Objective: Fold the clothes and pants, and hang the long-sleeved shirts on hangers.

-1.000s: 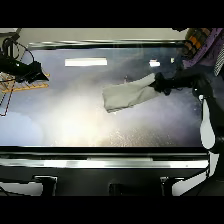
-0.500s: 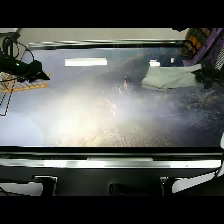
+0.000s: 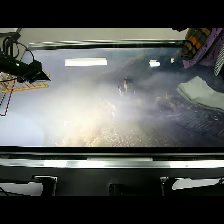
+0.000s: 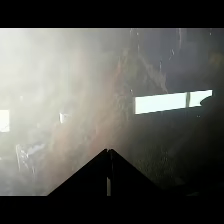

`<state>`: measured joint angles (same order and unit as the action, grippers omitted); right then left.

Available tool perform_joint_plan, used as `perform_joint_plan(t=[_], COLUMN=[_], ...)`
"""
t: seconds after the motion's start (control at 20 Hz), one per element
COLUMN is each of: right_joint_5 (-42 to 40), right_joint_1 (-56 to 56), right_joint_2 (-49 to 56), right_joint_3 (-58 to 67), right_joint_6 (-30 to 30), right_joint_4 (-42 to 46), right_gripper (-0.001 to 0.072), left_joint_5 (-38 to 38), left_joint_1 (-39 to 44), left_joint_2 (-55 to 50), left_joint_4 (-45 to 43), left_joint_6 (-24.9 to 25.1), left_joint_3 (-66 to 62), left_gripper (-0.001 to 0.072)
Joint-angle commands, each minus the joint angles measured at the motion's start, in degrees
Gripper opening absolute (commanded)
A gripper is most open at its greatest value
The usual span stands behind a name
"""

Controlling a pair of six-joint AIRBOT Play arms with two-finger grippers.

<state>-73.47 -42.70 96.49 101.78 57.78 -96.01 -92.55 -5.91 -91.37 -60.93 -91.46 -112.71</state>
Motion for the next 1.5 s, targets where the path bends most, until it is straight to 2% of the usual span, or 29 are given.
perform_joint_plan(t=[0.0,0.5,0.9,0.95,1.0,1.05,1.1,1.15,1.3,1.35,1.4,1.45], right_joint_5=[-7.8,-4.8,-4.1,-4.4,-4.9,-5.4,-5.7,-5.3,1.5,6.9,11.8,16.3], right_joint_1=[-0.7,-0.7,-0.7,-0.7,-0.7,-0.7,-0.7,-0.7,-0.7,-0.7,-0.7,-0.3], right_joint_2=[-4.1,-17.4,-19.7,-19.7,-19.7,-19.8,-20.2,-21.0,-24.2,-25.4,-26.2,-26.4], right_joint_3=[-6.0,-36.0,-43.4,-43.5,-43.5,-43.5,-43.4,-43.2,-40.7,-39.3,-38.0,-36.6], right_joint_6=[-2.9,-7.5,-7.4,-7.4,-7.5,-7.5,-7.5,-7.2,-6.8,-3.5,1.0,7.3], right_joint_4=[18.8,23.1,29.1,29.9,31.2,32.5,33.6,33.8,27.0,20.4,12.1,1.8], right_gripper=[0.0032,0.0032,0.0033,0.0054,0.0168,0.0342,0.0421,0.0421,0.0418,0.0412,0.0366,0.0288], left_joint_5=[-0.3,-0.5,-0.5,-0.5,-0.5,-0.5,-0.5,-0.5,-0.5,-0.5,-0.4,-0.4], left_joint_1=[-0.1,-0.1,-0.1,-0.1,-0.1,-0.1,-0.1,-0.1,-0.1,0.0,0.0,0.1], left_joint_2=[0.0,0.0,0.0,0.0,0.0,0.0,0.0,0.0,0.0,0.0,-0.2,-0.3], left_joint_4=[0.1,0.1,0.1,0.1,0.1,0.1,0.1,0.0,-0.2,-0.2,-0.5,-2.0], left_joint_6=[0.0,0.0,0.0,0.0,0.0,0.0,0.0,0.0,0.0,0.0,0.0,0.0], left_joint_3=[0.0,0.0,0.0,0.0,0.0,0.0,0.0,0.0,0.0,0.0,0.0,0.0], left_gripper=[0.0014,0.0014,0.0014,0.0014,0.0013,0.0014,0.0014,0.0014,0.0014,0.0014,0.0014,0.0014])
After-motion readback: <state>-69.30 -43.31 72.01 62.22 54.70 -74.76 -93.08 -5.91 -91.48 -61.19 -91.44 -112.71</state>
